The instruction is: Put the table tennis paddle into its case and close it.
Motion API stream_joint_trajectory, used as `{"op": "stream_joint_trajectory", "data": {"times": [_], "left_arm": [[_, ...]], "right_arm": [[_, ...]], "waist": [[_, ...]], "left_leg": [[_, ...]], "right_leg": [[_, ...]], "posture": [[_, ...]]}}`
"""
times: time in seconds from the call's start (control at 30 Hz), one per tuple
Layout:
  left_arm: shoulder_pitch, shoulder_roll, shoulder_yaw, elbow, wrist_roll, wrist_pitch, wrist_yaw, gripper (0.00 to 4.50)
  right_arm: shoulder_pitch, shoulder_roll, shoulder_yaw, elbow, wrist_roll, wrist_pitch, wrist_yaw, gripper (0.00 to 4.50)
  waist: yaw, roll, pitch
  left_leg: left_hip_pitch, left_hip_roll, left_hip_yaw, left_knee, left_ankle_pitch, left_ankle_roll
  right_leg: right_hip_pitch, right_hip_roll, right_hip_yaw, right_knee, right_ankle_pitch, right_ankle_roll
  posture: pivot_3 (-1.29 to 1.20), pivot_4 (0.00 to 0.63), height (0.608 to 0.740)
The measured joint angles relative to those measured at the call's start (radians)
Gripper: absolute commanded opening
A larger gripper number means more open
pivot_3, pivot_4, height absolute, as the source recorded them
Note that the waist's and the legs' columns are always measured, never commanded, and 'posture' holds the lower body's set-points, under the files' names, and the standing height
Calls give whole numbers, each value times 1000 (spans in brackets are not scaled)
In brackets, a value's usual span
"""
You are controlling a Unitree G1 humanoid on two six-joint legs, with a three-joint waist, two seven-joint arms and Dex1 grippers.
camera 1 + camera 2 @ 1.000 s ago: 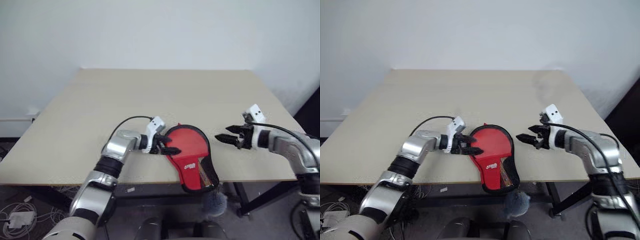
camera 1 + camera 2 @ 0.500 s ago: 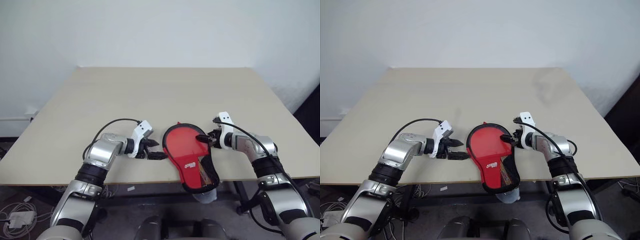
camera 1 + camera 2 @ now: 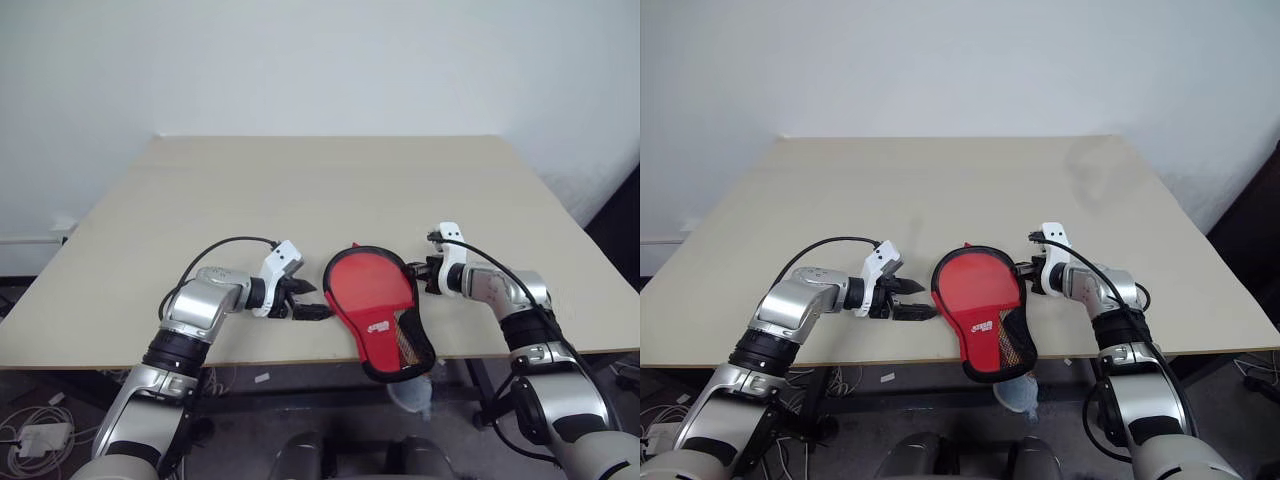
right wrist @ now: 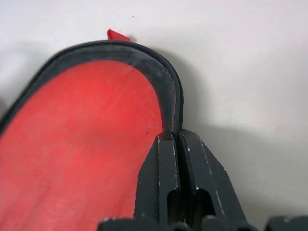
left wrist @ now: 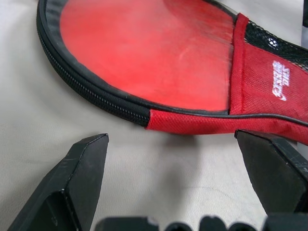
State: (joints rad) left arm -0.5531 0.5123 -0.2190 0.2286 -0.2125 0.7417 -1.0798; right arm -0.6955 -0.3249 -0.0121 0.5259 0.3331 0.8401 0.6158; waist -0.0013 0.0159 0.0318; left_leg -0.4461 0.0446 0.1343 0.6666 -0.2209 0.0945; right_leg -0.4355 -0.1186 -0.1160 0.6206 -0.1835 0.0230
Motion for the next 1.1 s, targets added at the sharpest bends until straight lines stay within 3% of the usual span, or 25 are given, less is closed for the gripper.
{"op": "stream_joint_trajectory", "data": {"times": [0.2, 0.37, 0.5, 0.7, 0.9, 1.1], "left_arm": [[0, -4, -2, 22, 1, -2, 4, 4500], [0, -15, -8, 23, 1, -4, 7, 4500], [0, -22, -9, 33, 2, -14, 8, 4500], [0, -33, -9, 39, 3, -23, 11, 4500], [2, -41, -8, 36, 3, -23, 21, 4500], [10, -42, -4, 28, 2, -19, 33, 4500]], "right_arm": [[41, 36, -89, -144, 93, 70, 10, 26], [22, 104, -203, -168, 141, 68, -113, 26], [-77, 138, -314, -126, 149, 58, -293, 26], [-170, 152, -416, -67, 155, -58, -449, 26], [-213, 153, -481, 61, 156, -187, -547, 26], [-216, 151, -449, 207, 99, -294, -553, 26]], "waist": [[-3, 0, 0], [-13, 0, 0], [-18, 0, 0], [-18, 0, 0], [-19, 0, 0], [-24, 1, 0]], "left_leg": [[-1, 0, 3, 0, 2, 2], [-1, 1, 6, 0, 3, 2], [-1, 3, 10, 0, 3, 2], [0, 4, 15, 0, 3, 1], [0, 4, 17, 0, 3, 1], [2, 6, 18, 0, 4, 1]], "right_leg": [[-5, 6, 10, 2, 1, 1], [-7, 9, 17, 3, 2, 0], [-9, 9, 20, 4, 3, -3], [-10, 9, 21, 3, 3, -3], [-9, 9, 22, 3, 3, -3], [-8, 11, 24, 3, 4, -3]], "posture": [[0, 0, 740], [0, 0, 740], [0, 0, 740], [0, 0, 740], [0, 0, 740], [0, 0, 740]]}}
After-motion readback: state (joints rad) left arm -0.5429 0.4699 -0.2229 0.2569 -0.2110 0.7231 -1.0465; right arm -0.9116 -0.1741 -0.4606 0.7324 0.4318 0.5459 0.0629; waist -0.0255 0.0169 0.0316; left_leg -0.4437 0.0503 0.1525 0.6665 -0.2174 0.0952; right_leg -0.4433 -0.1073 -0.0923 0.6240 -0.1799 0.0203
